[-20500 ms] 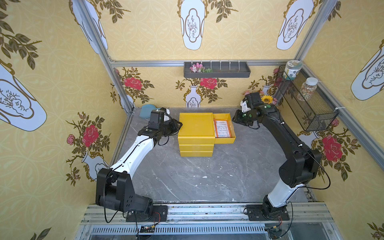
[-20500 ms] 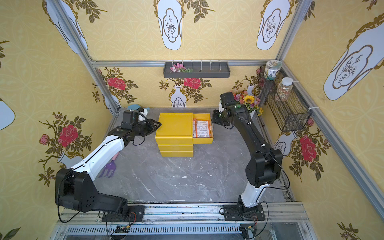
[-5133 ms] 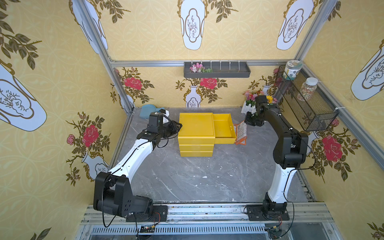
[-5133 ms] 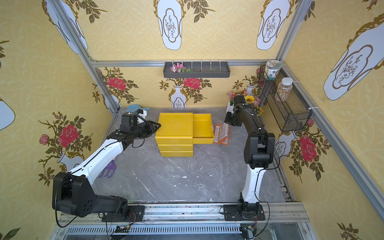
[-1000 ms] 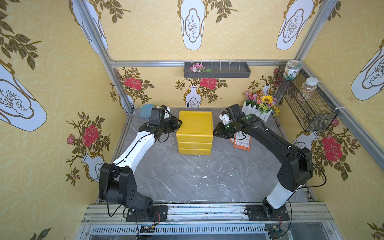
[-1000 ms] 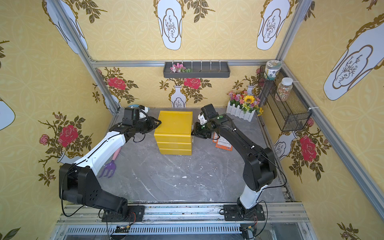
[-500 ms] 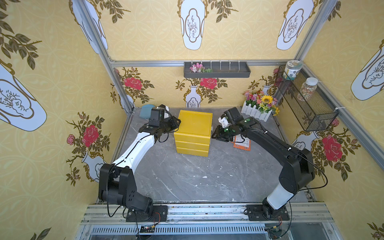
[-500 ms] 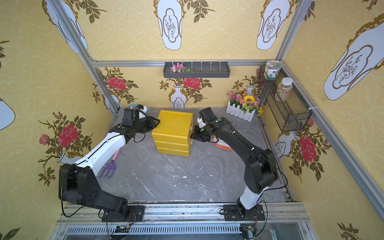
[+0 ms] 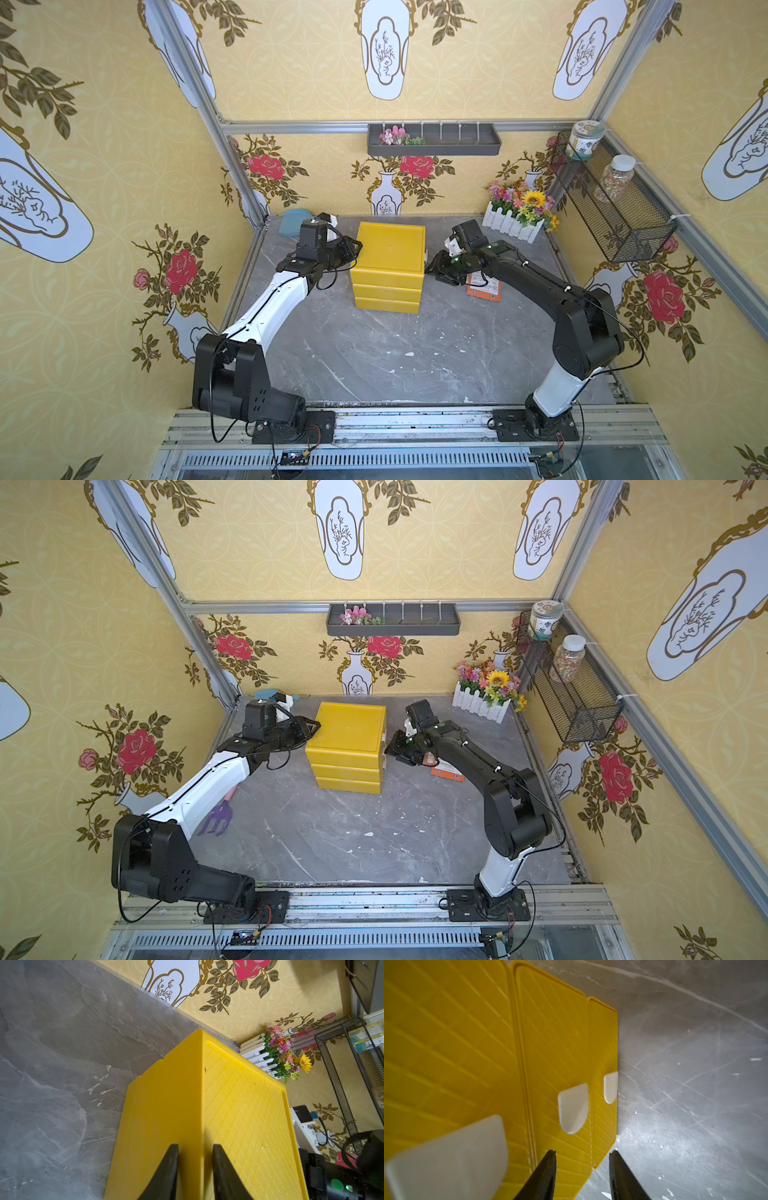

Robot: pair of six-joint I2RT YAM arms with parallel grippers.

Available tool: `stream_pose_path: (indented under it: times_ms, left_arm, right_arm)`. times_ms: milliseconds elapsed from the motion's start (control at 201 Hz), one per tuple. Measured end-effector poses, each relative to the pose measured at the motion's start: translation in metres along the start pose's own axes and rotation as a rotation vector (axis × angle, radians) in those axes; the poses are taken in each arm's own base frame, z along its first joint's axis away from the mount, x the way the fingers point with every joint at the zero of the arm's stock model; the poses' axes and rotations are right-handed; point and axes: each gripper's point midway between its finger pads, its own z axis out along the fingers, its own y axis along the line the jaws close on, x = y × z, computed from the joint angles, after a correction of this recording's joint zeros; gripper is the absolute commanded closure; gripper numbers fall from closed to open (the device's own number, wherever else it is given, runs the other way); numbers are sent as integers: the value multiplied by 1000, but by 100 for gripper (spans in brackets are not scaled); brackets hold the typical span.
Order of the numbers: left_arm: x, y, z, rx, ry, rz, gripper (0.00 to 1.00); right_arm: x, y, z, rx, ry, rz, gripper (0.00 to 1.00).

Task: Take the seed bags out of the drawer
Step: Open the drawer in the storage box.

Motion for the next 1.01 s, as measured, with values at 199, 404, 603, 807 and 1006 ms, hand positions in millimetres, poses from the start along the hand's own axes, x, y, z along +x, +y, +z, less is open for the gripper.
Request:
stream_pose_path:
  times_ms: [199, 404, 603, 807, 1006]
  left_arm:
    - [3, 0, -2, 6, 4, -3, 68]
    - [4, 0, -3, 6, 4, -3, 68]
    - [4, 0, -3, 7, 4, -3, 68]
    - [4, -1, -2, 7, 9, -4, 68]
    - [4, 0, -2, 5, 12, -5, 68]
  right_arm:
    - [-7, -1, 10, 13, 10, 25, 54]
    - [-15, -1, 16, 31, -3, 24, 64]
    - [-18, 1, 18, 35, -3, 1, 74]
    - [-21, -1, 15, 71, -16, -29, 85]
    - [-24, -8, 8, 129, -29, -53, 92]
